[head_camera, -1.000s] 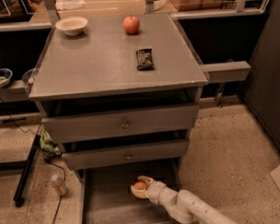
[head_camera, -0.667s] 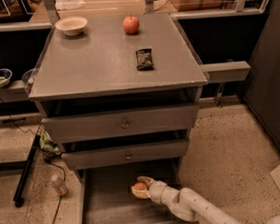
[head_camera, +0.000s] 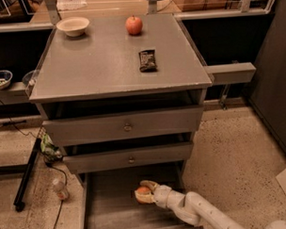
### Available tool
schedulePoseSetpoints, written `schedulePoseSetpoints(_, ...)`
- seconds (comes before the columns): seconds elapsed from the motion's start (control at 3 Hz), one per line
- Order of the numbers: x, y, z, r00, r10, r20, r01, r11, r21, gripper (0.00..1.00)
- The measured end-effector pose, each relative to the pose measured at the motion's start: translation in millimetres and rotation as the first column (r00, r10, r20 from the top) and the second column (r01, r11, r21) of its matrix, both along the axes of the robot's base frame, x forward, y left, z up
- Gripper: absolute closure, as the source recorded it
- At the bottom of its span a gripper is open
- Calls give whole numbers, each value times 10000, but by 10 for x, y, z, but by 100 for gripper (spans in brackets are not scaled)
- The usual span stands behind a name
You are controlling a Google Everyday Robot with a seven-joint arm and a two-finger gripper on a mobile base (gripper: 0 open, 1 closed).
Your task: Place orange into bottom drawer
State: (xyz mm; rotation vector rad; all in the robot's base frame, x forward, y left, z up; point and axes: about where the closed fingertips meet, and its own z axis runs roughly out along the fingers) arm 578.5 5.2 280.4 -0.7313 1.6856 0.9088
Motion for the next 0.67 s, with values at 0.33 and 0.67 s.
schedulePoseSetpoints(0.33,8,47,-35,9997,234,-26,-234,9997,114,100)
schedulePoseSetpoints(0.67,9,77,-106,9987,493,-126,-489,9984,299,100)
